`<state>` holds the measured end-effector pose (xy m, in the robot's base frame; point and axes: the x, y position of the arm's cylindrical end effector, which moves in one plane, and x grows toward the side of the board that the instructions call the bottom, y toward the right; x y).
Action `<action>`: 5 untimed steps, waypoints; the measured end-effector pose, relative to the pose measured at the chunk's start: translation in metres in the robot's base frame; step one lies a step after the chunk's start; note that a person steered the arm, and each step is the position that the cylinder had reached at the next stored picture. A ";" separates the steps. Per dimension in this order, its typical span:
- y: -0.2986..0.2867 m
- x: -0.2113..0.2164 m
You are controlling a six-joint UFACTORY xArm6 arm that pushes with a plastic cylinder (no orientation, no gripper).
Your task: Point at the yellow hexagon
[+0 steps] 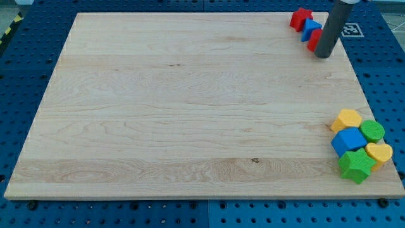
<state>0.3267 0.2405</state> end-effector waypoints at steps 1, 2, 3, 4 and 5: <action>-0.003 -0.005; 0.018 0.013; 0.019 0.080; -0.011 0.145; -0.082 0.209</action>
<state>0.5353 0.1589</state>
